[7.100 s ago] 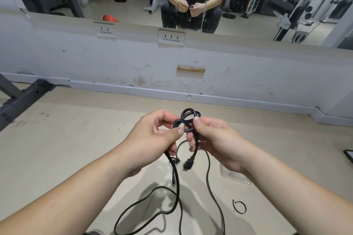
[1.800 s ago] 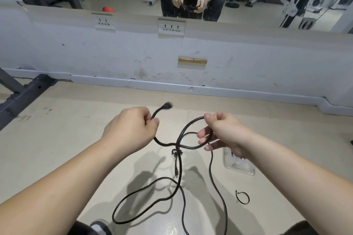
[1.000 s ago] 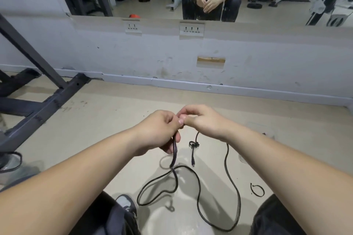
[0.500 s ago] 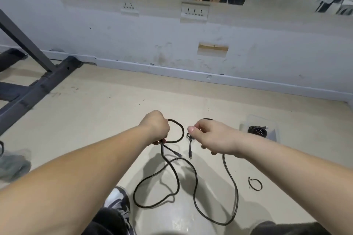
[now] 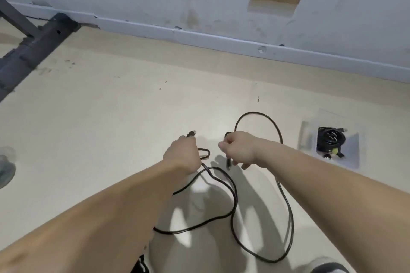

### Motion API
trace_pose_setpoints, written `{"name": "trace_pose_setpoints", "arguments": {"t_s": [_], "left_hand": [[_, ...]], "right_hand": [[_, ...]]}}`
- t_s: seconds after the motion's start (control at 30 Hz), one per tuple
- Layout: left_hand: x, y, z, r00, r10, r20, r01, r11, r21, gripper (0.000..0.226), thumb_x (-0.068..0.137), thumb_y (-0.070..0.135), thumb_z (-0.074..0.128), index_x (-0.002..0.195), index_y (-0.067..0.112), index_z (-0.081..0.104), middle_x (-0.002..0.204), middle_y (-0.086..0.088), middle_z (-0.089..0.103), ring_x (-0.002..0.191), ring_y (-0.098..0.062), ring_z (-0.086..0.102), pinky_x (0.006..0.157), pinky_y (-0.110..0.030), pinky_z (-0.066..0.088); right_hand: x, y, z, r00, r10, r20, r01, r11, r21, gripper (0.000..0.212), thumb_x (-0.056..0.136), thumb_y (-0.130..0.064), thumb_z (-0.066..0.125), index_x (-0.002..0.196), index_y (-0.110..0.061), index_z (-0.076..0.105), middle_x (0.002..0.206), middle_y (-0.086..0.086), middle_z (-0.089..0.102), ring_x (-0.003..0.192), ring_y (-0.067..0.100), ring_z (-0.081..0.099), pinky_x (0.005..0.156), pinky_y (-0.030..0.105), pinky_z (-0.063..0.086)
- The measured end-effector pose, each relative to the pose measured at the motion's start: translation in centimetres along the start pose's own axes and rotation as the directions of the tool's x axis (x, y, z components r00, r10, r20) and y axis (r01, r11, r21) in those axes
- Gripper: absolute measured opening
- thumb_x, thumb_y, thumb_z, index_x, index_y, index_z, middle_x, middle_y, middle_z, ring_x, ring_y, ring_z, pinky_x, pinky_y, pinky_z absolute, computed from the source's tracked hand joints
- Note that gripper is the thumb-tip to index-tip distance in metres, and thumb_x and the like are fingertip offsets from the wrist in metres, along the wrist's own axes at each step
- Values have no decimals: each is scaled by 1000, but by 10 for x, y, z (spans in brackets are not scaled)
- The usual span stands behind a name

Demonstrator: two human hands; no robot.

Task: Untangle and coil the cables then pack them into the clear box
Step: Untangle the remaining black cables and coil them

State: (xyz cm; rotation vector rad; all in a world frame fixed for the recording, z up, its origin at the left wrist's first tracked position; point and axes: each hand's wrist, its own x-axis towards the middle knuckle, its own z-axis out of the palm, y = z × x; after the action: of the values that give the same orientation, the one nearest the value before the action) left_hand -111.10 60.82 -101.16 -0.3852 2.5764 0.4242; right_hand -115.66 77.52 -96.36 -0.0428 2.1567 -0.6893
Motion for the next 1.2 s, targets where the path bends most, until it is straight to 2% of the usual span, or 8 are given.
{"name": "trace_pose_setpoints", "arguments": {"t_s": [0.13, 0.33, 0.47, 0.57, 0.77, 0.87, 1.0, 1.2], "left_hand": [[30, 22, 15, 986, 166, -28, -166, 986, 23, 34, 95, 15, 59, 129, 23, 61, 131, 1, 57, 120, -25, 57, 89, -35, 50], [68, 77, 48, 940, 182, 288, -160, 982, -98, 27, 86, 2, 52, 73, 25, 45, 79, 0, 43, 76, -23, 38, 65, -30, 34], [77, 100, 78, 934, 115, 337, -187, 964, 188, 8, 87, 10, 57, 92, 15, 53, 100, -7, 55, 100, -27, 50, 76, -34, 46], [87, 99, 99, 980, 129, 150, -167, 946, 276, 37, 89, 13, 60, 125, 15, 49, 120, -7, 57, 116, -30, 51, 81, -34, 39], [101, 95, 116, 936, 338, 99, -332, 750, 573, 43, 95, 25, 53, 138, 26, 52, 140, -11, 42, 133, -36, 35, 107, -46, 34], [106, 98, 120, 948, 307, 90, -307, 794, 525, 39, 94, 23, 54, 133, 27, 58, 139, -8, 38, 124, -32, 38, 80, -35, 34], [111, 101, 124, 944, 315, 95, -316, 789, 526, 37, 88, 28, 59, 125, 30, 63, 134, -4, 41, 119, -29, 39, 89, -39, 32], [112, 105, 98, 991, 122, 54, -117, 989, -85, 19, 87, 28, 55, 98, 30, 70, 111, 5, 50, 124, -26, 41, 98, -39, 35]], "right_hand": [[35, 22, 1, 999, 24, -43, -20, 994, 106, 17, 101, -23, 42, 96, -15, 56, 99, 14, 65, 88, 33, 66, 69, 38, 51], [58, 77, -6, 983, 169, -71, -138, 939, 316, 21, 99, -21, 42, 88, -14, 59, 99, 14, 72, 76, 26, 64, 71, 36, 52], [69, 95, -13, 970, 236, -49, -193, 882, 430, 21, 101, -21, 45, 99, -9, 62, 101, 16, 73, 77, 27, 65, 71, 36, 55], [76, 97, -11, 967, 253, -37, -201, 841, 502, 19, 101, -20, 46, 104, -8, 61, 94, 15, 71, 75, 28, 64, 69, 35, 53], [85, 93, -3, 971, 240, -10, -196, 815, 545, 24, 99, -16, 49, 105, 0, 66, 86, 15, 67, 70, 27, 62, 66, 34, 52], [91, 95, -1, 968, 250, -24, -198, 820, 537, 24, 96, -14, 49, 105, -1, 67, 86, 15, 68, 71, 28, 62, 68, 35, 53], [97, 103, -2, 957, 285, -63, -216, 836, 505, 26, 97, -20, 46, 103, -1, 64, 99, 20, 74, 73, 30, 64, 71, 38, 53], [94, 94, 0, 927, 368, -79, -250, 760, 600, 30, 104, -33, 41, 110, -10, 59, 100, 15, 68, 84, 32, 66, 78, 41, 56]]}}
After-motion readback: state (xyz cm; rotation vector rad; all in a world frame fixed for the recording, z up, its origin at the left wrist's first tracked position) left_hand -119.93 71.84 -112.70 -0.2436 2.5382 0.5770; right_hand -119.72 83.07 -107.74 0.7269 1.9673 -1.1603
